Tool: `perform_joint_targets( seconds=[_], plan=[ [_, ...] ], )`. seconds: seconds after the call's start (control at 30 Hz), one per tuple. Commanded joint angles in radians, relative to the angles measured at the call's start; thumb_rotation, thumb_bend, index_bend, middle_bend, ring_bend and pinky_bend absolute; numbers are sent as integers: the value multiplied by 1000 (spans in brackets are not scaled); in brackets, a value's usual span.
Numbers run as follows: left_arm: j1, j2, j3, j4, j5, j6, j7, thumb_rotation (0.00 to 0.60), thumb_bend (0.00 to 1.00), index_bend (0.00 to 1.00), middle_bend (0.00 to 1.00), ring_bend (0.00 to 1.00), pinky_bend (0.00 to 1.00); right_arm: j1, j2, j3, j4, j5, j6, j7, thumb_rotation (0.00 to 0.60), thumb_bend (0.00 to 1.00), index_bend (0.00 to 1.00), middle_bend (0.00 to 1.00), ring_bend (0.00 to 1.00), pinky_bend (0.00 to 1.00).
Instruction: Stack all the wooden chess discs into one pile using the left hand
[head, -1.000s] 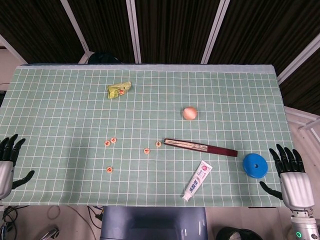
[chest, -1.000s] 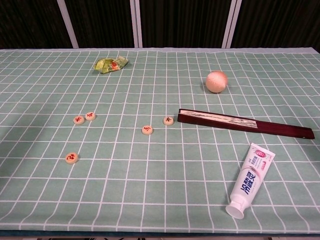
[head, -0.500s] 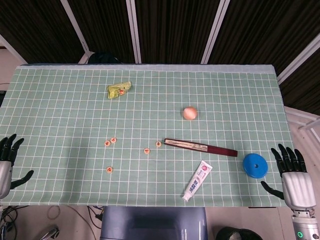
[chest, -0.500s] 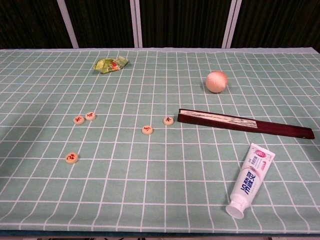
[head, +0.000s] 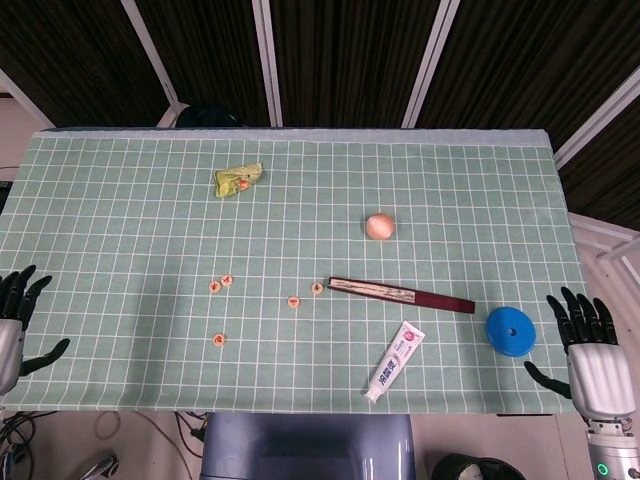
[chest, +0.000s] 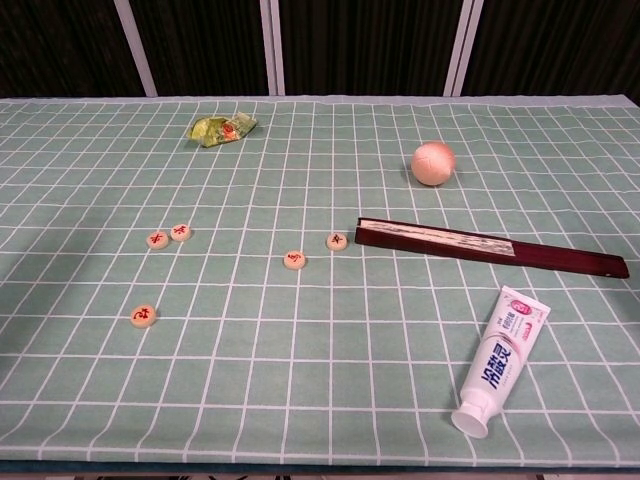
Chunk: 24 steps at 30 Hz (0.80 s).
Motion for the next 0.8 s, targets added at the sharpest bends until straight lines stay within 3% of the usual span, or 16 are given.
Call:
perform_joint_targets(
  seconds=[0.03, 0.17, 0.27, 0.43, 0.7, 0.8],
  plan=[
    [-26, 10, -8, -9, 9, -30, -1, 600, 153, 163, 0, 0, 0, -1, -3, 0, 4, -1, 2, 3, 600, 233, 92, 13, 0, 0],
    [-97, 32, -37, -48, 2, -117, 26, 600, 152, 172, 0, 0, 0, 2, 1, 2, -8, -1, -1, -3, 600, 233, 92, 13, 0, 0],
    [-232, 28, -95, -123, -41, -284, 99, 600, 152, 189, 0, 0, 0, -1, -4, 2, -3, 7, -2, -1, 600, 232, 92, 13, 0, 0],
    [-425, -68, -185, -152, -295, -499, 332, 600, 152, 232, 0, 0, 0, 5, -5, 9, -17, 21, -14, -9, 600, 232, 92, 13, 0, 0],
    [-687, -352, -248, -35, -674, -544, 638, 600, 152, 297, 0, 0, 0, 15, -2, 27, -24, 66, -43, 11, 600, 232, 92, 13, 0, 0],
    [-754, -438, -248, 29, -737, -526, 699, 600, 153, 323, 0, 0, 0, 13, -1, 28, -19, 71, -43, 22, 600, 232, 92, 13, 0, 0]
  ],
)
